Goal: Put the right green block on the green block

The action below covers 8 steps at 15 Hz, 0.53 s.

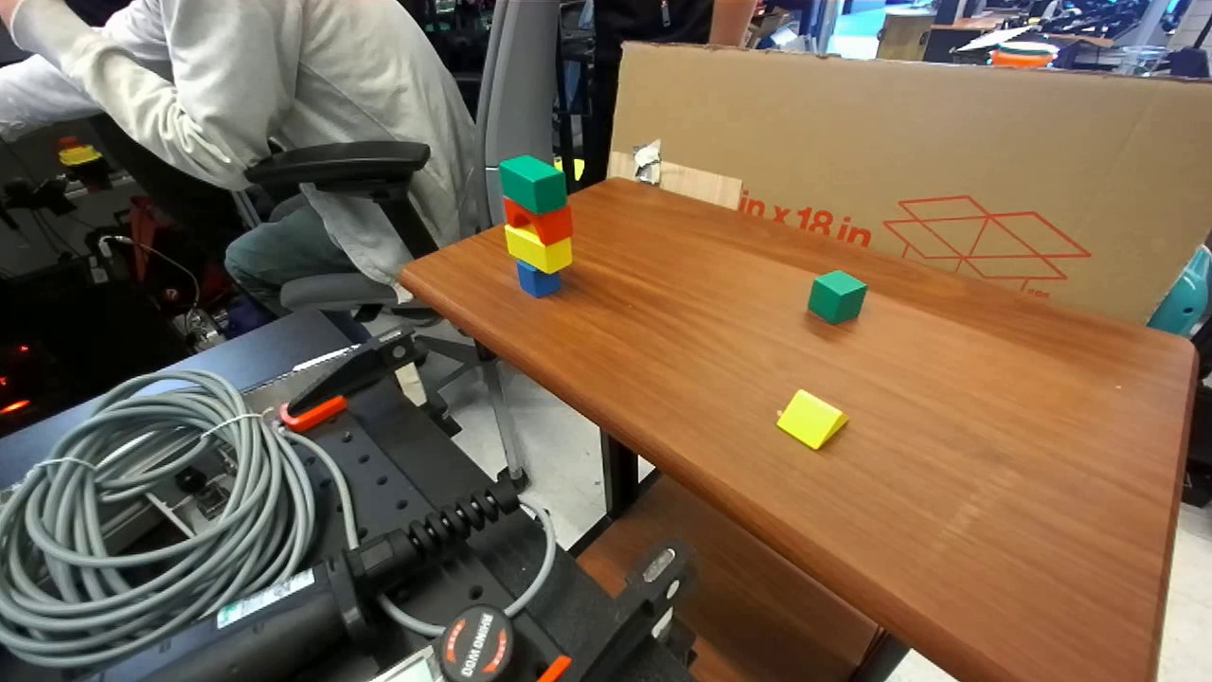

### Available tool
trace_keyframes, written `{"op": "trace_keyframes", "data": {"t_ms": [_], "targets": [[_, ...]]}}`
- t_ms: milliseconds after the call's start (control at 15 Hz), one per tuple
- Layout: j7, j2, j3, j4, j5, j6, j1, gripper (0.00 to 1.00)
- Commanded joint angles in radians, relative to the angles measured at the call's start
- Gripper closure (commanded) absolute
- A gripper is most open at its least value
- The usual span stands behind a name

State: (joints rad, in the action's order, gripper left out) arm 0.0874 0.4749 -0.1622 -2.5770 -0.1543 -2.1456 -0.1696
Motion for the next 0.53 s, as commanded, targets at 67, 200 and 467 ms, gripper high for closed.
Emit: {"op": "trace_keyframes", "data": {"t_ms": [67,200,467], "targets": [[0.001,0.0,0.002,0.001,0.002,0.002,-0.003,0.0],[0.001,0.0,0.002,0.001,0.002,0.002,-0.003,0.0],[-0.016,-0.059,0.009,0.013,0.007,-0.038,0.005,0.0]]}}
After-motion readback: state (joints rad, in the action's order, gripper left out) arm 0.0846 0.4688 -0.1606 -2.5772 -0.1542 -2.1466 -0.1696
